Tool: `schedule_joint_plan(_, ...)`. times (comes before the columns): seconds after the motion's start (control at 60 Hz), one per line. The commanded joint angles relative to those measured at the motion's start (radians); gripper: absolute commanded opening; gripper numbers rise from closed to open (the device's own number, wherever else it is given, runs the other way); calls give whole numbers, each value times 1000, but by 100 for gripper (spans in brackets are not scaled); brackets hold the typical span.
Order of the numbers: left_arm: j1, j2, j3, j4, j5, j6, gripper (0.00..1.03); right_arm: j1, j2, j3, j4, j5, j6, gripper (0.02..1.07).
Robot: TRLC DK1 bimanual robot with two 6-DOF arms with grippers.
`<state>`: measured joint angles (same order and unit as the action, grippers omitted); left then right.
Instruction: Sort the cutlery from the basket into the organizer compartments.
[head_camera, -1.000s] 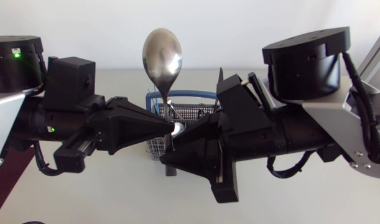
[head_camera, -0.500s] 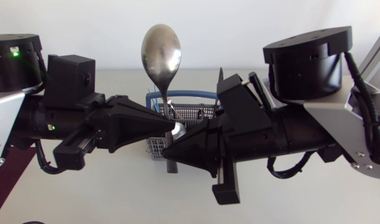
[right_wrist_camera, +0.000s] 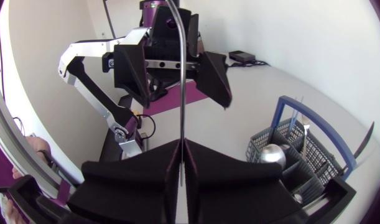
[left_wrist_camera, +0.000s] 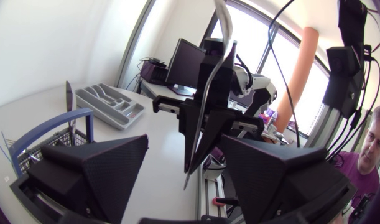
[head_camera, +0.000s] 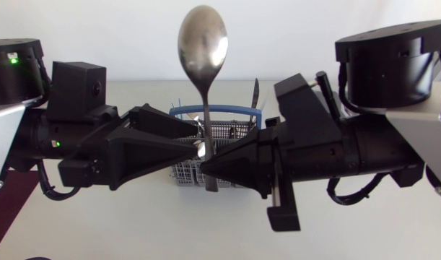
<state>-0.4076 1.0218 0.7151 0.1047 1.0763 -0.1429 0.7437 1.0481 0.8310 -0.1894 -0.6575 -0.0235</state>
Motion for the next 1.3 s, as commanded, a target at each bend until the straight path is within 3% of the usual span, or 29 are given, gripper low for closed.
schedule_joint_plan(0.0, 38, -29, 3, -14, 8, -18, 95, -52, -40, -13, -25, 10, -3, 8)
schedule_joint_plan(0.117, 69, -38, 43, -152, -70, 78, 95, -167, -94, 7, -88, 68, -32, 8)
schedule_joint_plan(0.233, 58, -38, 84, -307, -213, 218, 95, -279, -112, 42, -171, 171, -95, 8)
schedule_joint_plan(0.317, 36, -35, 84, -324, -343, 249, 95, -353, -112, 56, -206, 292, -151, 8)
schedule_joint_plan(0.467, -23, -22, 72, -341, -553, 305, 95, -527, -72, 82, -232, 383, -216, 8)
schedule_joint_plan(0.583, -54, -28, 66, -344, -667, 347, 95, -670, 29, 125, -213, 478, -254, 8)
schedule_joint_plan(0.817, -82, -37, 63, -361, -734, 373, 95, -827, 290, 244, -148, 605, -302, 8)
schedule_joint_plan(0.967, -96, -43, 60, -367, -763, 385, 95, -857, 466, 319, -76, 693, -317, 8)
schedule_joint_plan(1.283, -102, -54, 32, -372, -777, 421, 95, -896, 865, 597, -70, 855, -296, 8)
